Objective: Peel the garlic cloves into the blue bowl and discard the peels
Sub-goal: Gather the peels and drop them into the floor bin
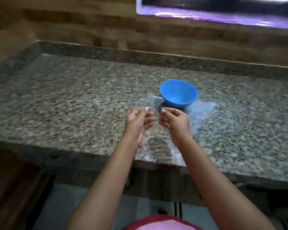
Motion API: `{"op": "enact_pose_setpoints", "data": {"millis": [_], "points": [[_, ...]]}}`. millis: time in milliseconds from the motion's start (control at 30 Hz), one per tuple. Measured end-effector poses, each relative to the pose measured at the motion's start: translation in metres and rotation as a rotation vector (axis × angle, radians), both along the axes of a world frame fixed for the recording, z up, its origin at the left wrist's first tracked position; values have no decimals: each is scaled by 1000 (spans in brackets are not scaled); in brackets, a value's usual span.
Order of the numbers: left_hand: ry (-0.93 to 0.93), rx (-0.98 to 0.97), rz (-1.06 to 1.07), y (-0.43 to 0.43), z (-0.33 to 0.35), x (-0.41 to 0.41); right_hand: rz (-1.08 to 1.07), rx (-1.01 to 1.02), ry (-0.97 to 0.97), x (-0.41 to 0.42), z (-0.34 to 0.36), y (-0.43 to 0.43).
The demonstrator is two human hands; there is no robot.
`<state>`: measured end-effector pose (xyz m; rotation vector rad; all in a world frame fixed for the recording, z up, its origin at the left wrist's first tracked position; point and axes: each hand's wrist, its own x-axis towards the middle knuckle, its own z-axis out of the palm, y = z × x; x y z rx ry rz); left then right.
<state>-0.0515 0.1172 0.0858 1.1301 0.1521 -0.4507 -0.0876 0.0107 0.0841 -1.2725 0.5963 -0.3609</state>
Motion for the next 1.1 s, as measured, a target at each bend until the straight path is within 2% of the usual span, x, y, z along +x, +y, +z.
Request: {"op": "enact_pose_setpoints", "data": {"millis": [133,333,433,600,767,833,1000,1100], "points": [[12,81,-102,-58,-10,8,-108,-294,237,11,-33,-81],[8,224,-159,-82,-30,22,2,-731,562,18,-64,-123],[26,240,-166,-87,-35,28,77,-836,622,21,-68,-120],[39,243,-203,-91,-44,34,79,-778,590,18,-62,-119],[-10,241,-220,-93,-42,42,-17,-562,344,24,-39,-115],[-31,245,-216,-94,-40,45,-37,-552,261,39,-25,-116],[-112,299,-227,-90,-41,50,-45,-494,206,74,-1,-115],[-196,405,-263,-79,-49,53,-45,-525,221,69,-3,-110]]}}
